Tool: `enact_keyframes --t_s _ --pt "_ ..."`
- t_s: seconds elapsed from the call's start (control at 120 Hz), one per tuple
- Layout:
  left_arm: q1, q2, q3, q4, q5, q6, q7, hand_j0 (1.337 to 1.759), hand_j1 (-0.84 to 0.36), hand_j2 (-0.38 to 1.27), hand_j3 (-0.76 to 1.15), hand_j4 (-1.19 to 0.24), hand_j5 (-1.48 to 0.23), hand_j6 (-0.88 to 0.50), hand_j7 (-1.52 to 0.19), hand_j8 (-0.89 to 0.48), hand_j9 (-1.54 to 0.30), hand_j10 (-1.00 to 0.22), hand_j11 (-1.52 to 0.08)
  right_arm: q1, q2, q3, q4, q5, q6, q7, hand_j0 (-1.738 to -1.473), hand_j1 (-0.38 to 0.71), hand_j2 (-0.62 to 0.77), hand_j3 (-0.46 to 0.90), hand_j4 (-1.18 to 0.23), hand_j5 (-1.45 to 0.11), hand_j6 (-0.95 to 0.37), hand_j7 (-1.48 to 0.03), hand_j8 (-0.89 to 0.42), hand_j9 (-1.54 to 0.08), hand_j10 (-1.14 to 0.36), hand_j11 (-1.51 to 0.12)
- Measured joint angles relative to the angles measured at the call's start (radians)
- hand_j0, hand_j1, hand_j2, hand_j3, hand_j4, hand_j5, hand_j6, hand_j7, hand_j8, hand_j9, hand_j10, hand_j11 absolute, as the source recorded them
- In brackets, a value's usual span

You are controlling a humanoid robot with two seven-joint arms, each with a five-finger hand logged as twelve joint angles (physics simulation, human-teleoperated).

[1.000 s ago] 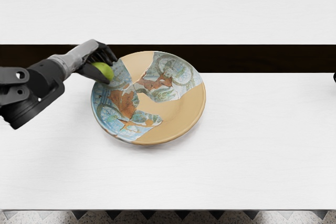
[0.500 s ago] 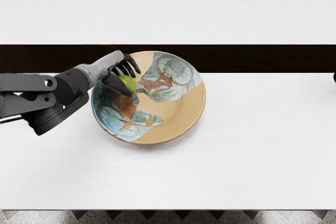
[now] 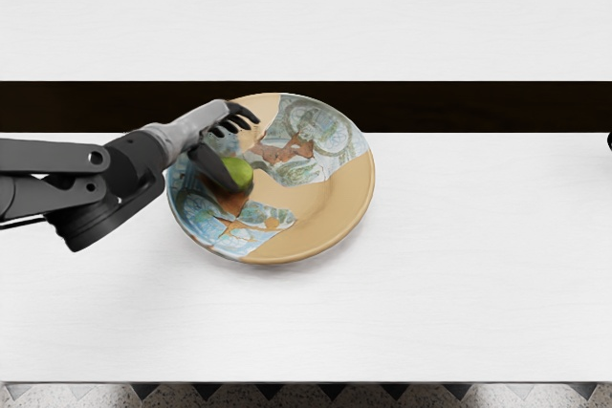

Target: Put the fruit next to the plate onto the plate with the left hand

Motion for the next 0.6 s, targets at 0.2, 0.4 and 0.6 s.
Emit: enact_keyframes --t_s 0.2,0.4,0.6 --pt "-0.077 0.021 -0.011 -0.004 -0.003 -0.119 -0.001 1.658 0.21 0.05 0.00 -0.13 -0.17 -0.13 -0.17 -0.12 -0.17 -0.12 -0.17 0.000 0.000 0.000 0.000 0.000 0.000 0.000 -1.658 -0.33 0.00 0.00 -0.01 -0.02 -0.01 -0.02 -0.01 -0.02 -0.01 -0.02" --pt "-0.081 0.264 -0.133 -0.006 -0.216 -0.423 -0.001 1.658 0.29 0.02 0.00 -0.05 -0.07 -0.05 -0.07 -0.05 -0.07 -0.05 -0.07 0.000 0.000 0.000 0.000 0.000 0.000 0.000 -1.658 -0.33 0.00 0.00 -0.01 -0.02 -0.01 -0.02 -0.01 -0.02 -0.01 -0.02" --pt "-0.061 0.506 -0.206 -0.002 -0.460 -0.775 0.001 1.658 0.32 0.01 0.00 -0.03 -0.03 -0.03 -0.03 -0.03 -0.03 -0.03 -0.03 0.000 0.000 0.000 0.000 0.000 0.000 0.000 -1.658 -0.33 0.00 0.00 -0.02 -0.02 -0.01 -0.02 -0.01 -0.02 -0.01 -0.02"
